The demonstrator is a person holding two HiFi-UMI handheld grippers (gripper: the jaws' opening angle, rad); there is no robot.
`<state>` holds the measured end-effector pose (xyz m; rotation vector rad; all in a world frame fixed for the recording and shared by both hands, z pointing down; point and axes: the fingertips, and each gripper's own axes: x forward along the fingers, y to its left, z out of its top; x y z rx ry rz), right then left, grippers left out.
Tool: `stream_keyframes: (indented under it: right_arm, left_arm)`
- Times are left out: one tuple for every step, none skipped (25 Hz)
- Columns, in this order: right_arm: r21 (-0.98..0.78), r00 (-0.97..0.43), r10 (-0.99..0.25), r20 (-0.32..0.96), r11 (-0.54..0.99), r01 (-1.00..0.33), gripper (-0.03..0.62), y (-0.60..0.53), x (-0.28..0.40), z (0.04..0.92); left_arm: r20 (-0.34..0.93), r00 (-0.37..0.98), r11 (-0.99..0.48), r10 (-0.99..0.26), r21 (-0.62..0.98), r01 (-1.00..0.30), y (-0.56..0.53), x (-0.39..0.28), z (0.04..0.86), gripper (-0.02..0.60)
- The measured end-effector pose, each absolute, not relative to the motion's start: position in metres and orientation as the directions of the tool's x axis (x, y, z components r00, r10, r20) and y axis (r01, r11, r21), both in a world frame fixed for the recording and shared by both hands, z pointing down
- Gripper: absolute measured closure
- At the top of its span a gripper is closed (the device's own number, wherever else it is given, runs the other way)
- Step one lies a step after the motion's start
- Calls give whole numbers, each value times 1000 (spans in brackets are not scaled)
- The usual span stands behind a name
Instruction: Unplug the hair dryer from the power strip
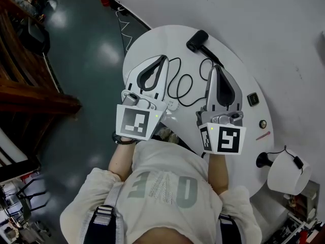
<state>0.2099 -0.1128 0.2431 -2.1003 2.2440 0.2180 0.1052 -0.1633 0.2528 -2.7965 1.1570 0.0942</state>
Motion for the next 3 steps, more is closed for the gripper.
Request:
stream_keyframes:
  right_arm:
    - [65,-72,-988,-138,63,-996,591,-113,209,244]
    - [67,-73,-988,-136,65,-996,591,-113,208,244]
    - [70,-75,-988,-134,66,-995,591,-113,207,244]
  left_arm:
    - [-102,707,-703,-699,-81,-707,-164,105,252,575]
    - [-104,708,-704,-699,-80,-706,-164,105,252,575]
    - [-106,708,-704,-698,-79,-706,-164,105,252,575]
